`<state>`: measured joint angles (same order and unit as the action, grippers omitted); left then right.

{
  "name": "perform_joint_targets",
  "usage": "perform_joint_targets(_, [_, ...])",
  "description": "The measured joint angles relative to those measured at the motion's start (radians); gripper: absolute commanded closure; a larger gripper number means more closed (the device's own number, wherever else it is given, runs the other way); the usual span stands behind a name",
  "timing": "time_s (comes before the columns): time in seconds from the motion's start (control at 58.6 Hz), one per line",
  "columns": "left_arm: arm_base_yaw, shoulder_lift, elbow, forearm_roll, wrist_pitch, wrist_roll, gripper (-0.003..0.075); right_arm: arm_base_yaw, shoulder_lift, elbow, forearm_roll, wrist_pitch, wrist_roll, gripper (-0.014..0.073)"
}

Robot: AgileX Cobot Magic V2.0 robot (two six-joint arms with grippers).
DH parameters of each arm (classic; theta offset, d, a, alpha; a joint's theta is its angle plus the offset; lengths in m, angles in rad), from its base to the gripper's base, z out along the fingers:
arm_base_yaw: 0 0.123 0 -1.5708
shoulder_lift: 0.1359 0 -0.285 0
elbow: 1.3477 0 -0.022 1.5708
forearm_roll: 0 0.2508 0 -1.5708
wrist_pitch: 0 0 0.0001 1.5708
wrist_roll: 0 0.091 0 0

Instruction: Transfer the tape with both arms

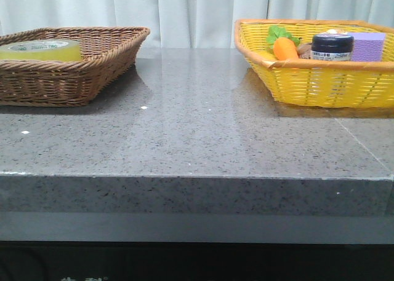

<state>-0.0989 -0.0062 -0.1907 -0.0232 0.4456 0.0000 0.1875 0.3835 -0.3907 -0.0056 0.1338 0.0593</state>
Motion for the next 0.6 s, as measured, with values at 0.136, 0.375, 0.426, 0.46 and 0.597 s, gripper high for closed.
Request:
perform_joint_targets(0.136, [0.000, 0.000, 0.105, 0.000, -0.072, 0.000, 0.0740, 0.000, 0.000, 0.000, 0.000, 0.000, 0.000, 0.0662])
perform_joint_targets(0.375, [0.000, 0.000, 0.200, 0.000, -0.177, 0.000, 0.0740, 0.000, 0.000, 0.000, 0.000, 0.000, 0.000, 0.0662])
perform_joint_targets(0.426, [0.000, 0.000, 0.200, 0.000, -0.201, 0.000, 0.0740, 0.000, 0.000, 0.000, 0.000, 0.000, 0.000, 0.0662])
perform_joint_targets(0.46, [0.000, 0.000, 0.200, 0.000, -0.214, 0.000, 0.0740, 0.000, 0.000, 0.000, 0.000, 0.000, 0.000, 0.0662])
perform_joint_targets(0.597, [0.000, 0.000, 0.200, 0.000, -0.251, 0.000, 0.0740, 0.000, 0.000, 0.000, 0.000, 0.000, 0.000, 0.0662])
